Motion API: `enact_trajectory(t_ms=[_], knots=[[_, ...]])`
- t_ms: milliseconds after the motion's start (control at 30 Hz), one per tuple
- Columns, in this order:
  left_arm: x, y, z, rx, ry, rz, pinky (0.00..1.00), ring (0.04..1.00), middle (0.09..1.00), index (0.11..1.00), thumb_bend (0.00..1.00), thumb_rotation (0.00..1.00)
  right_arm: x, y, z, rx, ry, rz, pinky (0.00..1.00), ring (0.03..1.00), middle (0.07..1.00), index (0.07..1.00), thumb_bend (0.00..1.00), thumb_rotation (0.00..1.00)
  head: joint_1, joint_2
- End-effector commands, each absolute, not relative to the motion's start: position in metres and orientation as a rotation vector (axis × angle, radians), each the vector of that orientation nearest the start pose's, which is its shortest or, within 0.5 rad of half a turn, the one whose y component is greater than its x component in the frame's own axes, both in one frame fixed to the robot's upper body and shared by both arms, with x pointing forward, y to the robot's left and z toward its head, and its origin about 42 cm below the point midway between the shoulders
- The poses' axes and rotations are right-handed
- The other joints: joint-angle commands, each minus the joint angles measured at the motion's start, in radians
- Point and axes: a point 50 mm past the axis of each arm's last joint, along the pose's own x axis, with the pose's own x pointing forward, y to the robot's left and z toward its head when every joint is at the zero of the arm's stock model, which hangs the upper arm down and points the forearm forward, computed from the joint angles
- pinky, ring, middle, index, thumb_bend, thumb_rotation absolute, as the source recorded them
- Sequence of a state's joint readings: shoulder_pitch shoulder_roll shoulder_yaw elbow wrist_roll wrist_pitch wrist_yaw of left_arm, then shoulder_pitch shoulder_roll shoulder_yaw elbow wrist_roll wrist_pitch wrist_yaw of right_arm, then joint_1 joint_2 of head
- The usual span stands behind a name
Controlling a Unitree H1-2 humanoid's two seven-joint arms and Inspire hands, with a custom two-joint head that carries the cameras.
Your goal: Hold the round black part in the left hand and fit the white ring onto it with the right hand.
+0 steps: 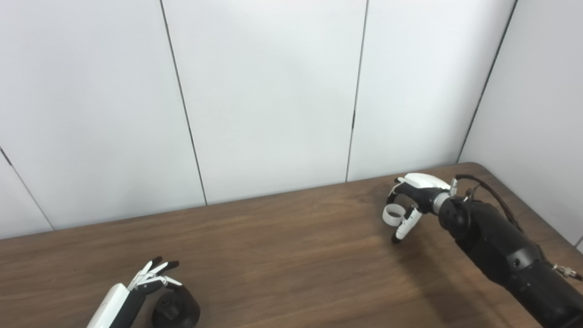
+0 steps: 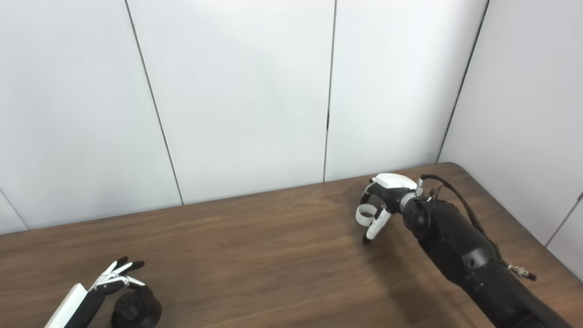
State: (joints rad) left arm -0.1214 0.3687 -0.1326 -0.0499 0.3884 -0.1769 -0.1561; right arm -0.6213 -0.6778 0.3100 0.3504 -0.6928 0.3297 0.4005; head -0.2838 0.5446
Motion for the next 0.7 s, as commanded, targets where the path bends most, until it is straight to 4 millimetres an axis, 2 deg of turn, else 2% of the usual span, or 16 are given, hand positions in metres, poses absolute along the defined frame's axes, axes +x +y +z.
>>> enact_trajectory(t_ms=[0,300,667], knots=[[0.3163,0.269,0.1752,0.775,-0.372,-0.319,1.0,1.0,0.898,0.481,0.51,0.03,0.4625,-0.3875,0.2724,-1.423,0.269,0.075,0.95,1.0,1.0,0.736,0.94,0.2,0.0,0.003],[0.3106,0.2689,0.1772,0.783,-0.363,-0.324,1.0,1.0,0.898,0.481,0.51,0.04,0.4655,-0.3945,0.2724,-1.424,0.286,0.068,0.93,1.0,1.0,0.72,0.94,0.2,0.007,0.01],[0.3104,0.2688,0.1762,0.777,-0.367,-0.325,1.0,1.0,0.897,0.481,0.51,0.04,0.4665,-0.3967,0.2698,-1.438,0.266,0.059,0.9,1.0,0.993,0.665,0.89,0.12,0.003,0.005]])
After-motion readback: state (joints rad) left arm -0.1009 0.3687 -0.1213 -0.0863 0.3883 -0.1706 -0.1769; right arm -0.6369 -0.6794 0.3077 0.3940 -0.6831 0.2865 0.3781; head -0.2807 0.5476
